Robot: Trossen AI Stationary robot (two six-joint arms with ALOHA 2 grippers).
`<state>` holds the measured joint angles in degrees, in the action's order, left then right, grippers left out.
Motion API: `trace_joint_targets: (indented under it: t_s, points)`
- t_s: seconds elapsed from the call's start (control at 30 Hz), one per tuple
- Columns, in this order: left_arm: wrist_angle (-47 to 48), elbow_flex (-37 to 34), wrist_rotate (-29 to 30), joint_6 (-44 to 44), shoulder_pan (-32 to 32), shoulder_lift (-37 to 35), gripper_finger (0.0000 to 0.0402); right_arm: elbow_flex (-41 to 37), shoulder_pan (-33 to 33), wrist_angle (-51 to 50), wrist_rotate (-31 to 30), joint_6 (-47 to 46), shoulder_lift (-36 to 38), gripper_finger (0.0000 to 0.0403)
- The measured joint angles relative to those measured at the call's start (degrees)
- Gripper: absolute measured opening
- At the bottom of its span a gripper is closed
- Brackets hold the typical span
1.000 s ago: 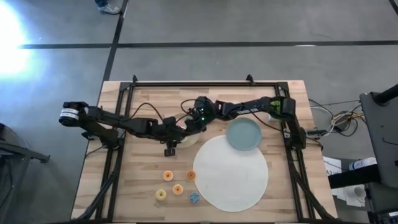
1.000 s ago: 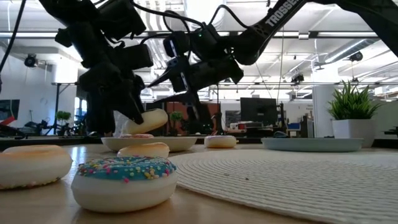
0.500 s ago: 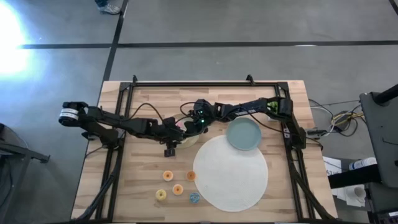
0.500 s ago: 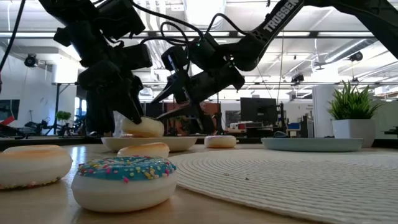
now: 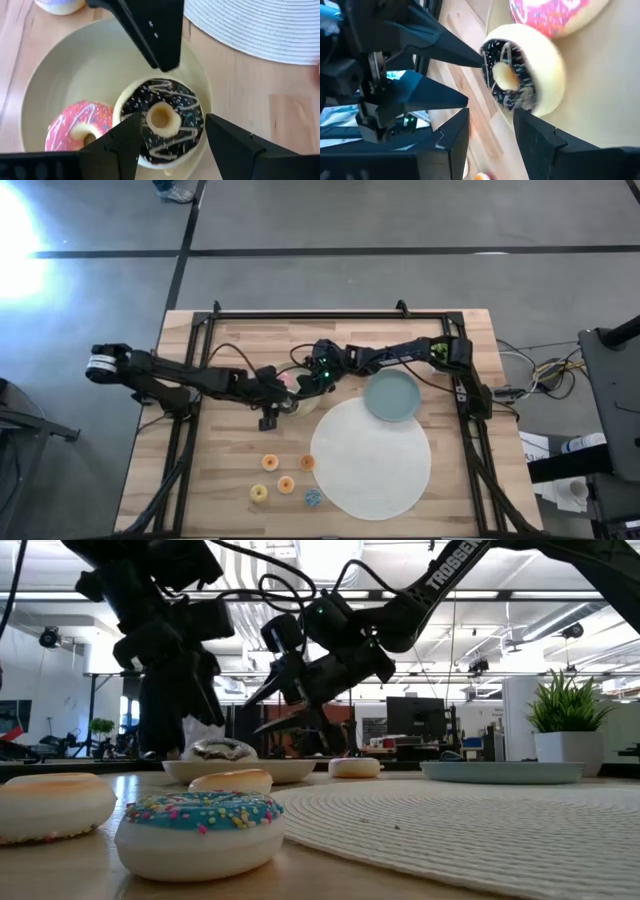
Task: Pick & Place donuts
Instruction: Put the large purple donut on the brown plate
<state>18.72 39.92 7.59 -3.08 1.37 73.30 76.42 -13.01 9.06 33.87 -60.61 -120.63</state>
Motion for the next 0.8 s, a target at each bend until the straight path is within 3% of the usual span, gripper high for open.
trace_joint_targets:
  t_s: [0.1, 0.33, 0.43, 0.6, 0.8]
  points:
    - [1.81, 0.02, 0.01, -1.29, 0.00, -1.75, 0.0193, -0.02, -1.20, -4.42, -3.33, 3.16, 2.90, 0.0145]
    - [4.22, 0.02, 0.10, -3.09, 0.00, -6.59, 0.0193, -0.32, -9.42, -32.05, -13.56, 15.08, 10.36, 0.0150]
    - [5.00, 0.04, 0.67, -3.47, 0.00, -7.89, 0.0193, -0.58, -14.00, -39.50, -17.42, 19.93, 10.88, 0.0160]
    - [7.55, 0.04, 1.52, -5.62, 0.00, -9.06, 0.0193, -0.55, -18.53, -41.83, -19.28, 25.07, 9.74, 0.0191]
    - [8.61, 0.04, 2.52, -7.32, 0.00, -9.60, 0.0193, -0.25, -18.34, -41.62, -20.46, 27.94, 9.57, 0.0221]
